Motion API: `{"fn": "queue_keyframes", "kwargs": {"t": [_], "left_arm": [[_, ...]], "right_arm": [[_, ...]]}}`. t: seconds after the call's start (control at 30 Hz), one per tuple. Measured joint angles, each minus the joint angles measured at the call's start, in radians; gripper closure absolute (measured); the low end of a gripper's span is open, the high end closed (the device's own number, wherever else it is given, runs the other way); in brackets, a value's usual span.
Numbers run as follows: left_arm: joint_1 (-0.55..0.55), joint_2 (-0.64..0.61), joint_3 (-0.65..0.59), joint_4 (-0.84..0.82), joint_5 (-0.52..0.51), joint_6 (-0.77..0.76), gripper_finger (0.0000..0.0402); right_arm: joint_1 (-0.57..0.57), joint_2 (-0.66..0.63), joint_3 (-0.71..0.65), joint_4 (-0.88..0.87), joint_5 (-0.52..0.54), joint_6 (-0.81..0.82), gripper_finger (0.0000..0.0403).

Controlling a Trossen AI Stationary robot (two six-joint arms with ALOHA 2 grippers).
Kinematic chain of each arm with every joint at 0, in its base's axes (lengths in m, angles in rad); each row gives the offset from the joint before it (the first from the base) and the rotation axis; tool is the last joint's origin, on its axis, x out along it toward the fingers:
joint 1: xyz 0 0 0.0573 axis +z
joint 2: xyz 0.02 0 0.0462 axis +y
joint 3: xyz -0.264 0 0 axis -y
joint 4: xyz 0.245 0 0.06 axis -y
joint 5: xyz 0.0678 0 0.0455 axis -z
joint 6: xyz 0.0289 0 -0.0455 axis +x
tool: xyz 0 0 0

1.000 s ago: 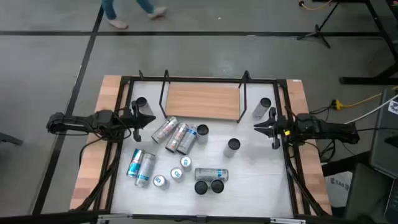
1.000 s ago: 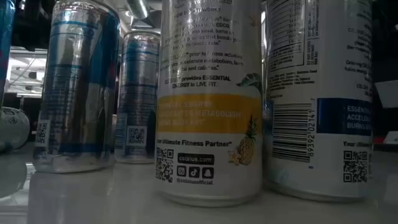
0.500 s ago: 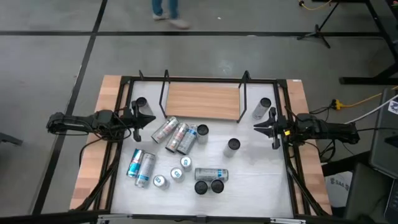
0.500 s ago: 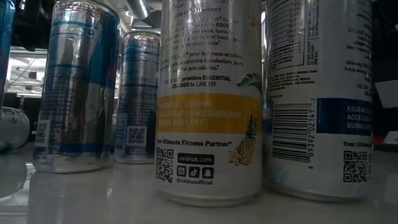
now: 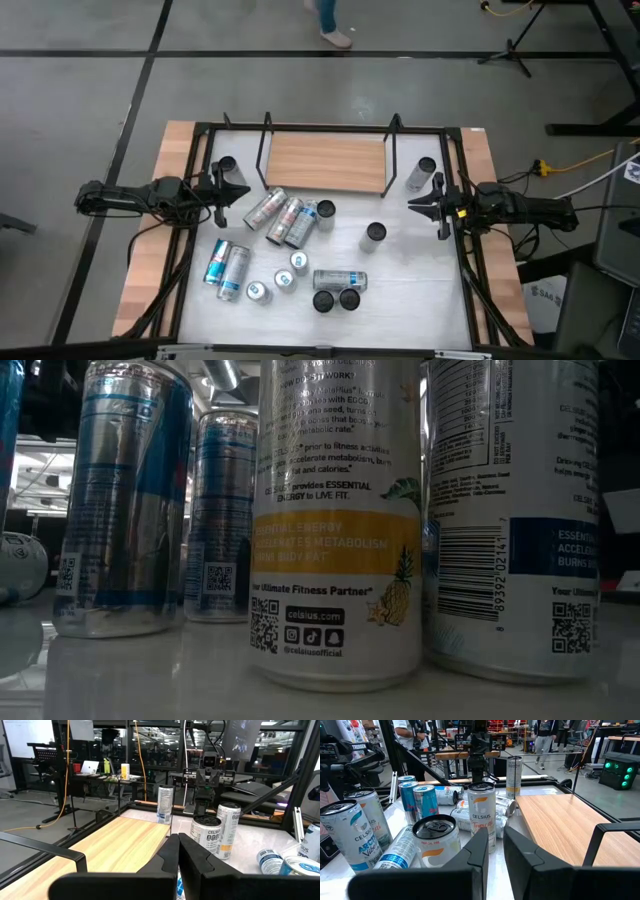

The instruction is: Place canned beverage on shelf

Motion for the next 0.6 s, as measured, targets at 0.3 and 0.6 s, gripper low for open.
{"fn": "queue_keyframes", "kwargs": {"t": [0.3, 0.6], "left_arm": [[0.000, 0.000, 0.000, 0.000, 0.000, 0.000, 0.0401], [0.000, 0.000, 0.000, 0.000, 0.000, 0.000, 0.0401]], "right_arm": [[0.000, 0.000, 0.000, 0.000, 0.007, 0.000, 0.0354], [0.000, 0.000, 0.000, 0.008, 0.007, 0.000, 0.0354]]}}
